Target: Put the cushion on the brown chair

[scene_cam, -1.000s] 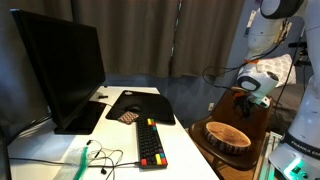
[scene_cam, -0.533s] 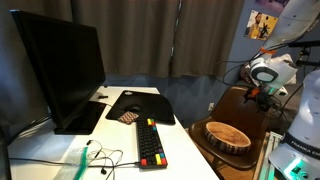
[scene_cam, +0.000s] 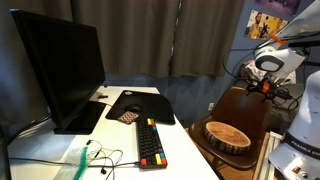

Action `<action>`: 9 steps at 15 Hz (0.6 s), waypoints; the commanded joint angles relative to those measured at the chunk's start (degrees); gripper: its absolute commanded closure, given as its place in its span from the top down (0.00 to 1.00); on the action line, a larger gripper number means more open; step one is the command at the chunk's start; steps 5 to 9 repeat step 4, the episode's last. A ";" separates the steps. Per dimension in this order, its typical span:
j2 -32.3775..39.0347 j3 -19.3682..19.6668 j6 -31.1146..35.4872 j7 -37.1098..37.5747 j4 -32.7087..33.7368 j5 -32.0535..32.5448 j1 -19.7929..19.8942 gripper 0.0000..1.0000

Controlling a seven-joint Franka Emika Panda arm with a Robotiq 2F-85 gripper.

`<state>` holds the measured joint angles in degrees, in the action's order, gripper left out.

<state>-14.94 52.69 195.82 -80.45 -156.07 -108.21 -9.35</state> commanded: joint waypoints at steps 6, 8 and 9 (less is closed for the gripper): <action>-8.22 -2.15 3.91 -11.05 -1.53 -0.59 1.13 1.00; -8.22 -2.15 3.91 -11.05 -1.53 -0.59 1.13 1.00; -8.22 -2.15 3.91 -11.05 -1.53 -0.59 1.13 1.00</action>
